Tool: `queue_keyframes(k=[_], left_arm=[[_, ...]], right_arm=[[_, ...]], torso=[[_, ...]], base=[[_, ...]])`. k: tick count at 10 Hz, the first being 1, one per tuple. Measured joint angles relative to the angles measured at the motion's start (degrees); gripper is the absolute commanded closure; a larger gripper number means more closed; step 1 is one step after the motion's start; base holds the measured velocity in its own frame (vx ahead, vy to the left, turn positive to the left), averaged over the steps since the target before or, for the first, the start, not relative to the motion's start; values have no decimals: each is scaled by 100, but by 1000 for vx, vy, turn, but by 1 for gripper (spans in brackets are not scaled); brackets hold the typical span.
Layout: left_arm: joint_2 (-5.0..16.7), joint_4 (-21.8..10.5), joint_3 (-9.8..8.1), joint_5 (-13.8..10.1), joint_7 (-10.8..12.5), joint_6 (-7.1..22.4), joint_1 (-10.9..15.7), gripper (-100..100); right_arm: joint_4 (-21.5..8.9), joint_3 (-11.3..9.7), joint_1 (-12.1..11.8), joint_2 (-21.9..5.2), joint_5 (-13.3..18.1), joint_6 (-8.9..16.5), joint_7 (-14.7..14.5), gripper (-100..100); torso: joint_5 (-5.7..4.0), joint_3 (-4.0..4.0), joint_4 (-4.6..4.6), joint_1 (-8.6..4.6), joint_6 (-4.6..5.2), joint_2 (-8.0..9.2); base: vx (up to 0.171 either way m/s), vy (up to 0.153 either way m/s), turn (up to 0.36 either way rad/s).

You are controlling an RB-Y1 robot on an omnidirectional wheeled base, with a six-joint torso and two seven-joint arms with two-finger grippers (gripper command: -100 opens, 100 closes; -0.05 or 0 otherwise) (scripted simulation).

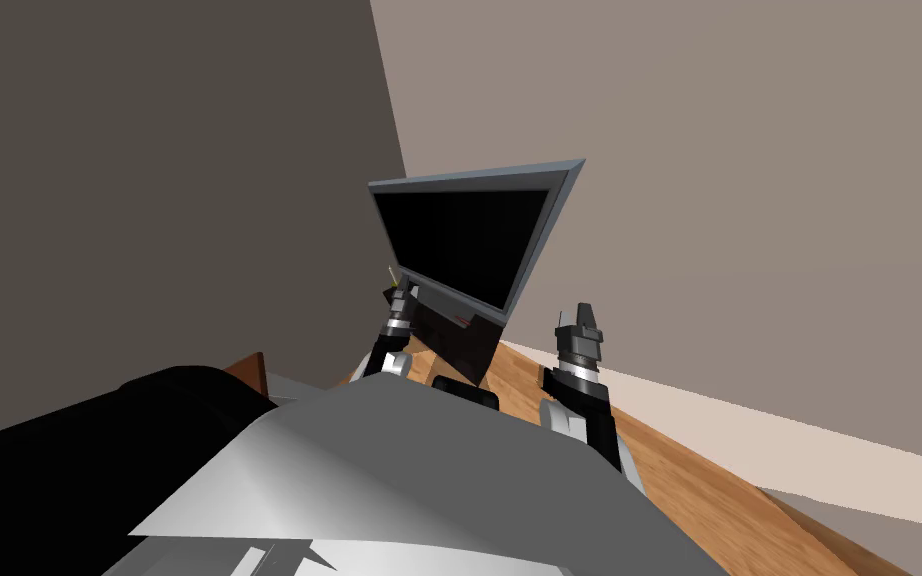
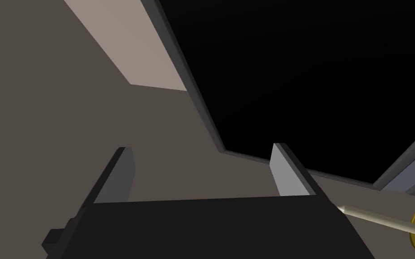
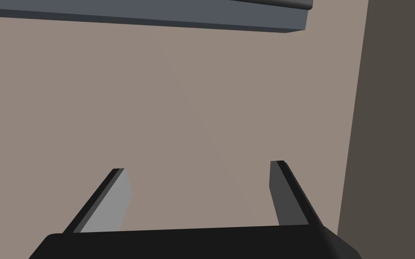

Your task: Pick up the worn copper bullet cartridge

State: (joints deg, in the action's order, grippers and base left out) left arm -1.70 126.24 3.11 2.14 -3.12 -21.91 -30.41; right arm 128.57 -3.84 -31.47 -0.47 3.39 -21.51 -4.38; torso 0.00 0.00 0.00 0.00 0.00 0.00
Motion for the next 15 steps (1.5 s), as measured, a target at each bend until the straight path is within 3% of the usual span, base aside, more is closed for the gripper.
queue_keyframes(k=[3, 6, 8, 15], left_arm=[[389, -178, 41, -29, 70, 177, 148, -100], [812, -514, 25, -136, 269, 619, 519, -100], [934, -759, 108, -178, 379, 996, 770, -100], [1235, -1819, 106, -435, 847, 1829, 1590, -100]], right_arm=[[0, 0, 0, 0, 0, 0, 0, 0], [0, 1, 0, -1, 0, 0, 0, 0], [0, 1, 0, -1, 0, 0, 0, 0], [0, 0, 0, 0, 0, 0, 0, 0]], torso=[[4, -2, -1, 17, 1, -4], [7, -6, -2, 30, 1, -9], [8, -5, -2, 34, 1, -9], [0, -2, -1, -2, -1, -3]], base=[[9, 40, -54], [15, 72, -82], [10, 69, -74], [2, 21, -42]])
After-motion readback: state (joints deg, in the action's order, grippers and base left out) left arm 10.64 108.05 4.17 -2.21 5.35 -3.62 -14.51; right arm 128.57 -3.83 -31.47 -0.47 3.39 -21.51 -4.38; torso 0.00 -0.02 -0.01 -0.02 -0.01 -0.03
